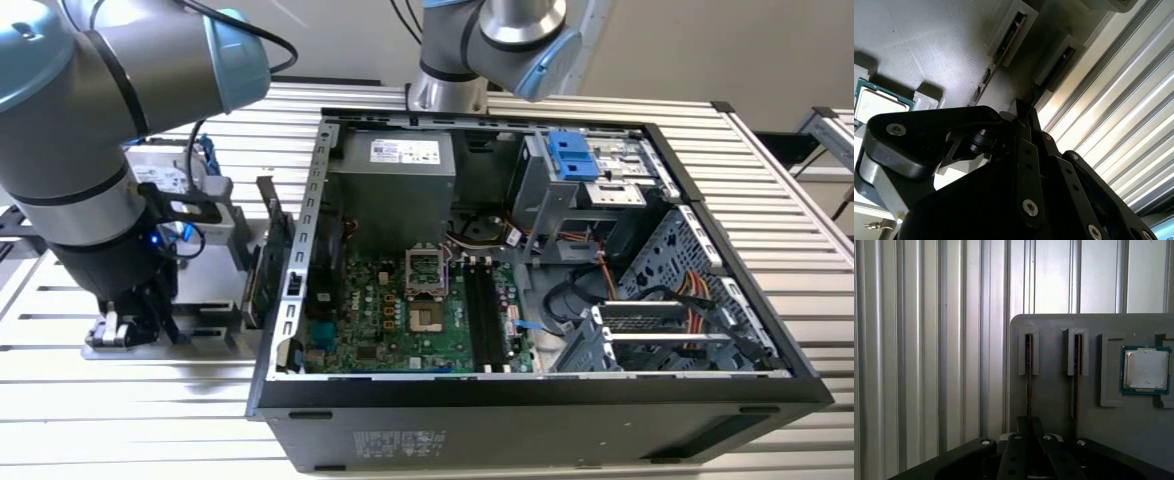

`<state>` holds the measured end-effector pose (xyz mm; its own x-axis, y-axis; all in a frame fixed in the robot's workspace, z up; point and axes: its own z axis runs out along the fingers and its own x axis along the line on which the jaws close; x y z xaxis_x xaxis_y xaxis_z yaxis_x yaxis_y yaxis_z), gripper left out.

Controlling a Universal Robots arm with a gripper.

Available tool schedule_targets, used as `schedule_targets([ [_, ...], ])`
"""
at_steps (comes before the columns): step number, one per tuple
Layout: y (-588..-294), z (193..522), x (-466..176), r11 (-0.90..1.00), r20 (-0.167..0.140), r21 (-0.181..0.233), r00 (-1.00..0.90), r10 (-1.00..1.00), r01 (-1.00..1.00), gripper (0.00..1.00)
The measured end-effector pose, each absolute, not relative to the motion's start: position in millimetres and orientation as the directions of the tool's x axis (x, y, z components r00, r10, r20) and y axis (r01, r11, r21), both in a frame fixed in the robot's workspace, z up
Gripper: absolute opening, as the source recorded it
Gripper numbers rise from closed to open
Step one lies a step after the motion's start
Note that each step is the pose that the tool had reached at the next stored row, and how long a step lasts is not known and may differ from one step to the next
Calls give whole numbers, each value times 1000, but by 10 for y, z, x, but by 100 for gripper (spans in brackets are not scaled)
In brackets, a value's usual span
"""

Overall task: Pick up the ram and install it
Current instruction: 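Pick up the ram and move it above insertion slot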

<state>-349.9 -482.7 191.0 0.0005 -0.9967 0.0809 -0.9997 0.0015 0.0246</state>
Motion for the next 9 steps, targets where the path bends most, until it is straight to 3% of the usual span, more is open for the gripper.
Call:
schedule_targets([
  [9, -4835, 1928, -3499, 2, 81, 25, 0, -997, -1000, 0],
])
